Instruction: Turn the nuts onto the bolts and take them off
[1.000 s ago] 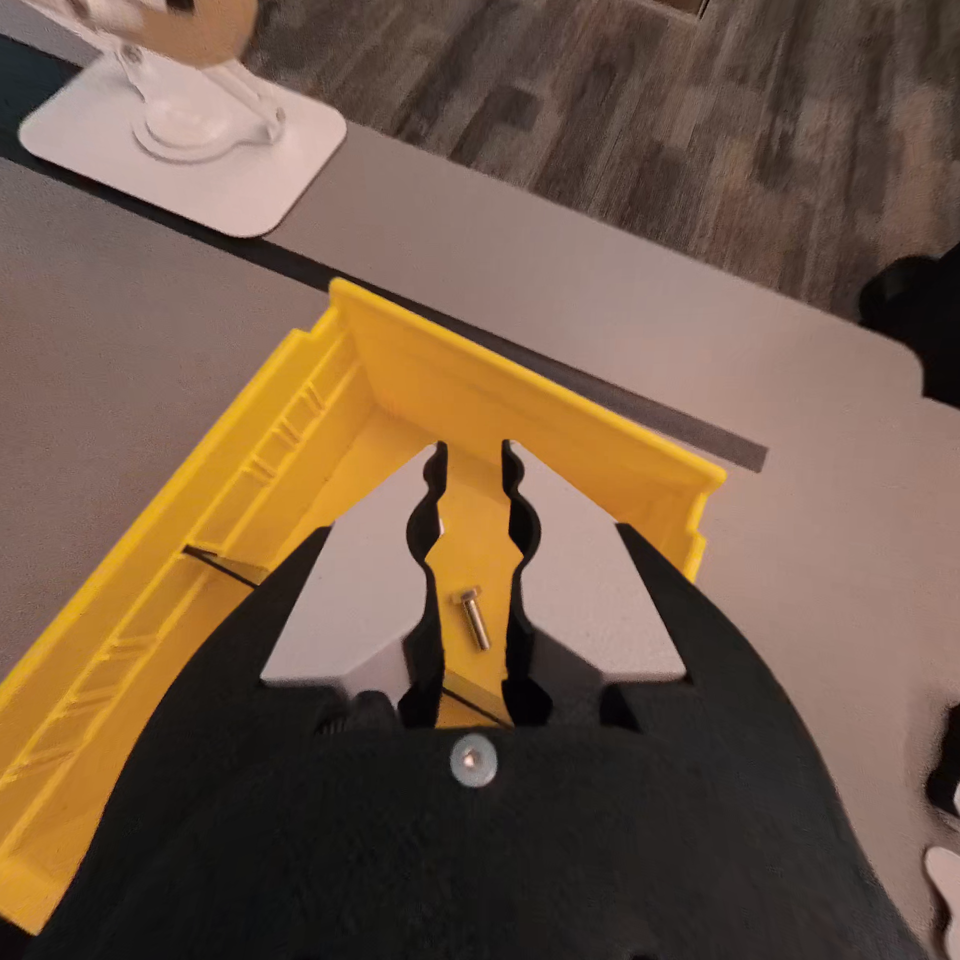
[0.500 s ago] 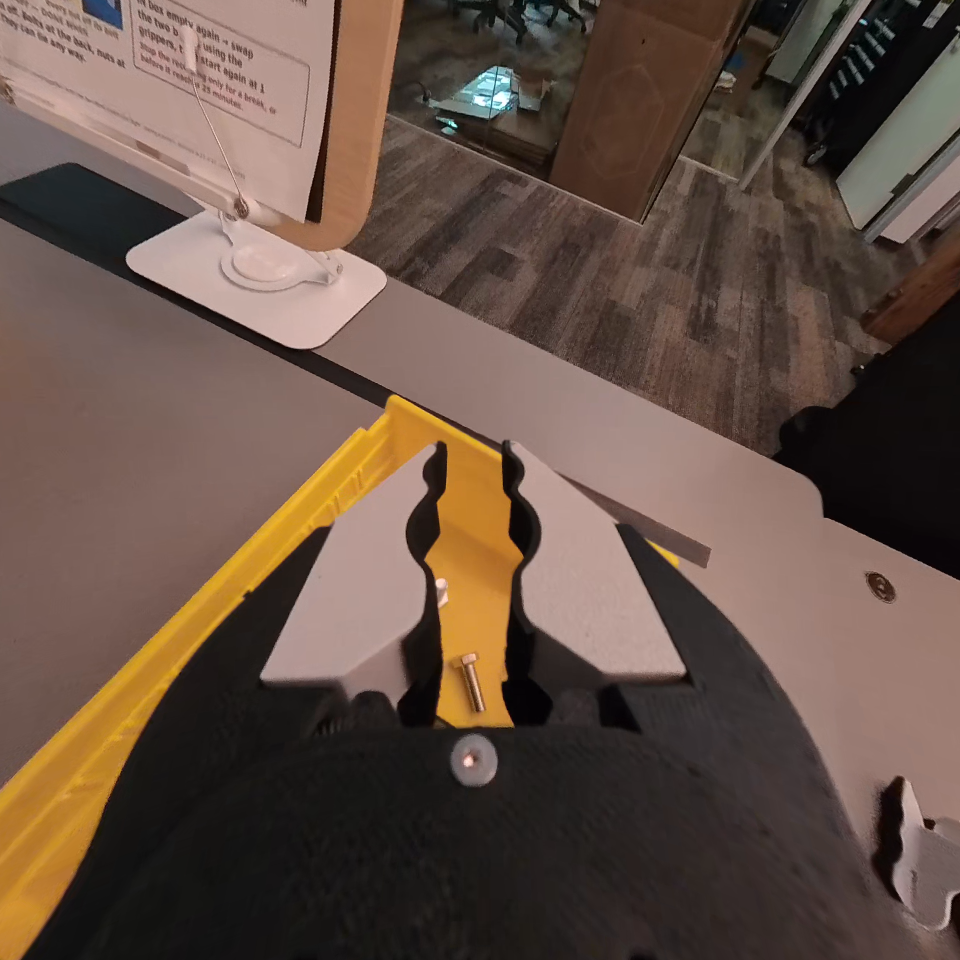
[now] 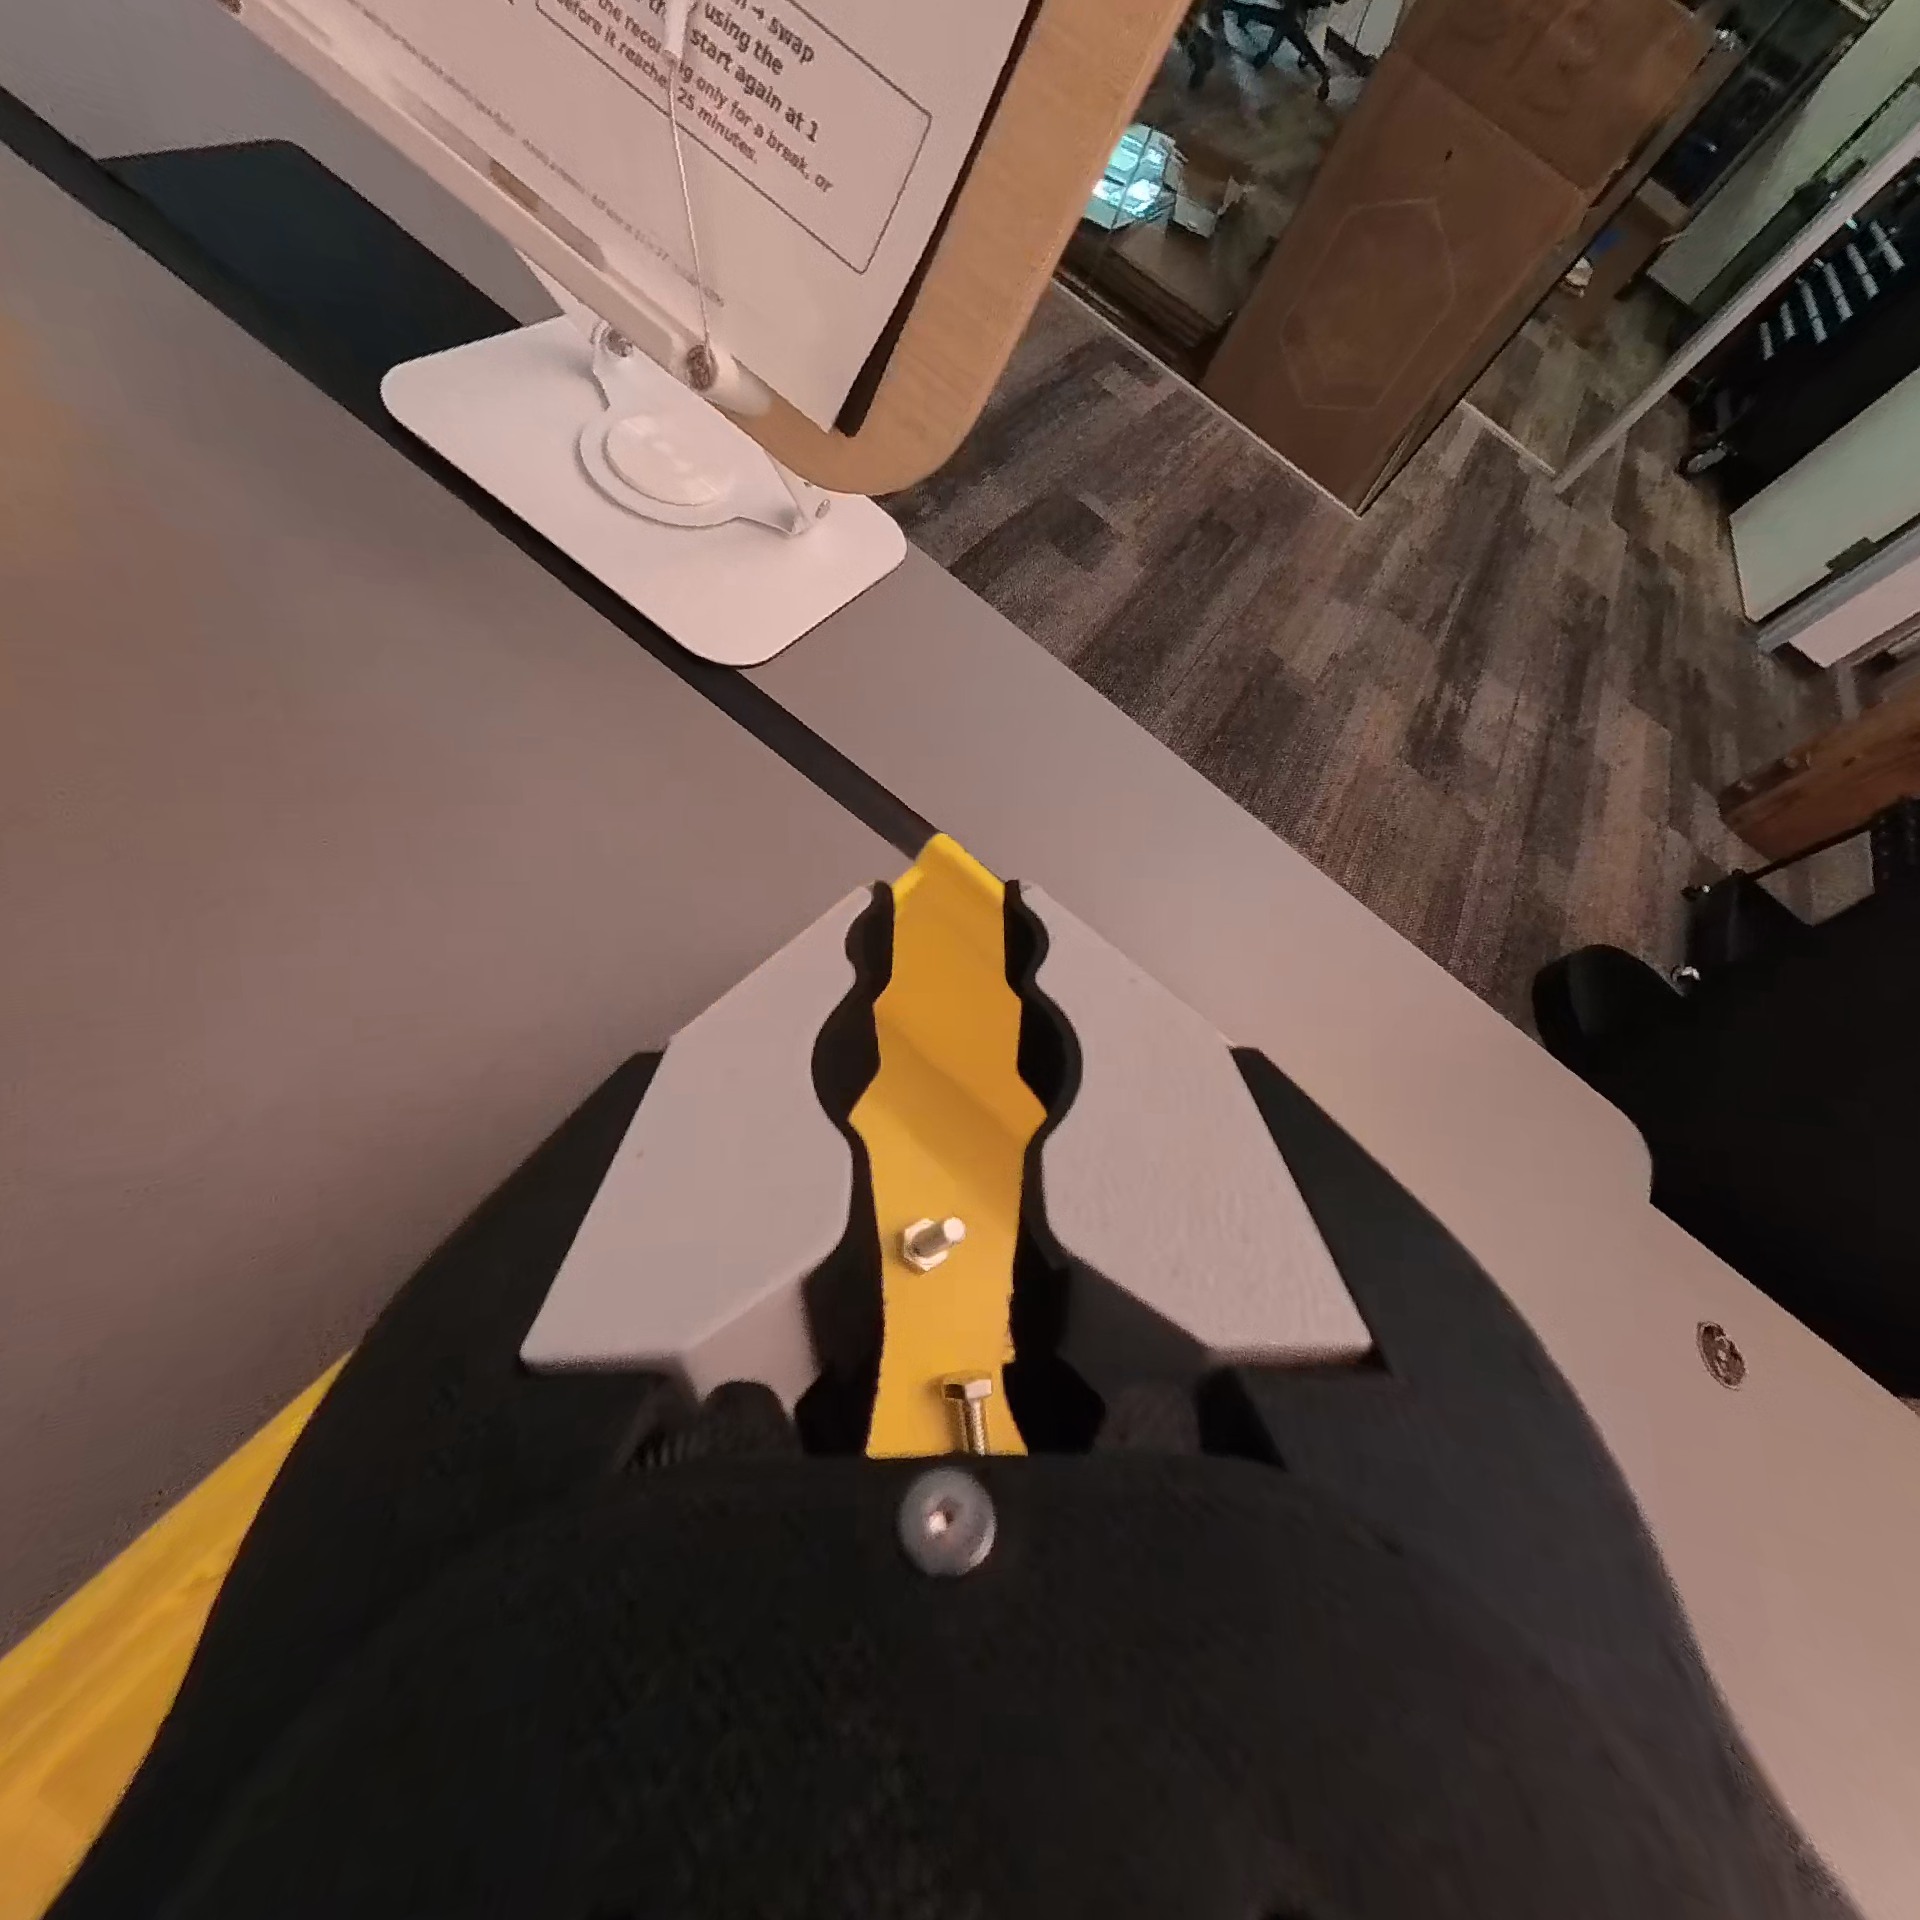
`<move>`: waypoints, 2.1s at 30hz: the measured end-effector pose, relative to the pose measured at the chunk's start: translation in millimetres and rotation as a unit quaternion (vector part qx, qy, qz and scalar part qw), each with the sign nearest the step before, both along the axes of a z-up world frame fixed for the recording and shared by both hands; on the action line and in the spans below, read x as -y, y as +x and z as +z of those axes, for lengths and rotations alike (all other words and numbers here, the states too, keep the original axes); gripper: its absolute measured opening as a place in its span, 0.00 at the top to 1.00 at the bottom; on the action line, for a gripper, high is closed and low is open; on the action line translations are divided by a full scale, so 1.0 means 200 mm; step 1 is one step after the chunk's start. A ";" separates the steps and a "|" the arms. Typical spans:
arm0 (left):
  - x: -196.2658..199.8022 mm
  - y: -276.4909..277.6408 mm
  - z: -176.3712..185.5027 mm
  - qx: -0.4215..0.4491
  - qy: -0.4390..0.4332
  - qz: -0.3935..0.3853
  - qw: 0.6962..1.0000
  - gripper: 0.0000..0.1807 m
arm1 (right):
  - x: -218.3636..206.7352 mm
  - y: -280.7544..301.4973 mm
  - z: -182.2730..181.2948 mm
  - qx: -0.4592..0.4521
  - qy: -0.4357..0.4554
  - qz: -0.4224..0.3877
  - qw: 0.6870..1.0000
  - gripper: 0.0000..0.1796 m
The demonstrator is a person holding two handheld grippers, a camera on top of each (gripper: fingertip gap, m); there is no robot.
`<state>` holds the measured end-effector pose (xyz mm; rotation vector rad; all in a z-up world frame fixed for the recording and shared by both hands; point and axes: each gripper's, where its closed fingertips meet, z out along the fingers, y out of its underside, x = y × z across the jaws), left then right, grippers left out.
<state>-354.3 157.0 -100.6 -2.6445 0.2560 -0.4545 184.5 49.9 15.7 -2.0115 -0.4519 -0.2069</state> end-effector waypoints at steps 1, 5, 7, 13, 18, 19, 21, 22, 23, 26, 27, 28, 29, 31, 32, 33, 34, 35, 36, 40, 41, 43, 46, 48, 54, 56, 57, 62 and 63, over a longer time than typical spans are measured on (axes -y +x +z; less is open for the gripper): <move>0.00 0.01 -0.02 -0.001 -0.006 -0.002 1.000 0.88 | 0.00 -0.01 -0.01 0.004 -0.004 0.003 1.000 0.89; 0.00 0.01 -0.12 -0.015 -0.040 -0.005 0.999 0.88 | -0.01 -0.01 -0.05 0.016 -0.019 0.004 1.000 0.89; 0.01 0.00 -0.16 -0.020 -0.059 -0.003 0.998 0.86 | -0.02 -0.02 -0.05 0.017 -0.022 0.005 1.000 0.89; 0.03 0.01 -0.23 -0.029 -0.089 -0.005 0.996 0.87 | -0.02 -0.03 -0.04 0.015 -0.023 0.010 1.000 0.88; 0.02 0.04 -0.27 -0.015 -0.108 -0.004 0.994 0.89 | -0.04 -0.05 -0.06 0.020 -0.031 0.011 0.999 0.88; 0.02 0.04 -0.27 -0.012 -0.108 -0.002 0.994 0.90 | -0.04 -0.06 -0.07 0.022 -0.033 0.012 0.999 0.88; 0.03 0.05 -0.28 -0.010 -0.112 -0.009 0.994 0.95 | -0.04 -0.07 -0.08 0.026 -0.037 0.013 0.999 0.88; 0.04 0.06 -0.28 -0.004 -0.117 -0.014 0.993 0.95 | -0.04 -0.06 -0.08 0.028 -0.039 0.013 0.999 0.88; 0.05 0.07 -0.28 0.001 -0.126 -0.017 0.992 0.96 | -0.05 -0.07 -0.08 0.029 -0.039 0.015 0.999 0.88; 0.09 0.08 -0.26 0.000 -0.147 -0.023 0.989 0.96 | -0.06 -0.08 -0.09 0.032 -0.044 0.015 0.998 0.88; 0.10 0.09 -0.23 -0.003 -0.142 -0.030 0.989 0.96 | -0.06 -0.08 -0.09 0.034 -0.045 0.015 0.998 0.88; 0.10 0.09 -0.19 -0.007 -0.127 -0.034 0.991 0.96 | -0.05 -0.07 -0.09 0.035 -0.046 0.015 0.998 0.88; 0.09 0.09 -0.14 -0.011 -0.106 -0.035 0.994 0.96 | -0.05 -0.08 -0.10 0.036 -0.047 0.015 0.998 0.88; 0.08 0.11 0.01 -0.009 -0.052 -0.034 0.998 0.96 | -0.05 -0.09 -0.10 0.039 -0.047 0.014 0.998 0.88; 0.07 0.14 0.11 0.000 -0.016 -0.041 0.999 0.96 | -0.05 -0.09 -0.09 0.040 -0.046 0.014 0.998 0.88; 0.08 0.18 0.22 0.012 0.026 -0.057 0.998 0.96 | -0.05 -0.08 -0.09 0.041 -0.046 0.014 0.998 0.88; 0.09 0.24 0.34 0.027 0.075 -0.079 0.994 0.96 | -0.05 -0.09 -0.09 0.043 -0.045 0.015 0.998 0.88; 0.10 0.32 0.47 0.047 0.127 -0.107 0.985 0.96 | -0.05 -0.09 -0.09 0.046 -0.044 0.017 0.998 0.88; 0.14 0.41 0.60 0.071 0.181 -0.142 0.971 0.96 | -0.06 -0.10 -0.09 0.048 -0.042 0.019 0.998 0.88; 0.44 0.82 1.03 0.190 0.344 -0.325 0.860 0.96 | -0.08 -0.22 -0.01 0.047 -0.015 0.042 0.998 0.88; 0.54 0.91 1.08 0.219 0.356 -0.372 0.829 0.96 | -0.07 -0.26 0.02 0.043 -0.005 0.056 0.998 0.88; 0.73 1.06 1.12 0.265 0.339 -0.457 0.778 0.96 | -0.05 -0.37 0.11 0.029 0.023 0.091 0.995 0.88; 0.90 1.25 1.13 0.315 0.290 -0.517 0.741 0.96 | 0.07 -0.62 0.35 -0.049 0.105 0.188 0.975 0.88; 0.97 1.35 1.14 0.349 0.260 -0.536 0.724 0.96 | 0.20 -0.79 0.55 -0.137 0.166 0.272 0.938 0.88; 1.07 1.49 1.18 0.407 0.230 -0.551 0.691 0.96 | 0.51 -1.04 0.83 -0.348 0.179 0.438 0.809 0.90; 1.06 1.49 1.19 0.409 0.246 -0.545 0.689 0.96 | 0.54 -1.09 0.80 -0.354 0.164 0.447 0.805 0.93; 1.06 1.49 1.20 0.410 0.257 -0.543 0.686 0.96 | 0.52 -1.10 0.79 -0.355 0.160 0.444 0.807 0.93; 1.08 1.47 1.22 0.409 0.271 -0.550 0.676 0.96 | 0.53 -1.19 0.77 -0.394 0.127 0.467 0.781 0.93; 1.09 1.47 1.22 0.408 0.272 -0.551 0.675 0.96 | 0.53 -1.20 0.77 -0.402 0.122 0.473 0.774 0.93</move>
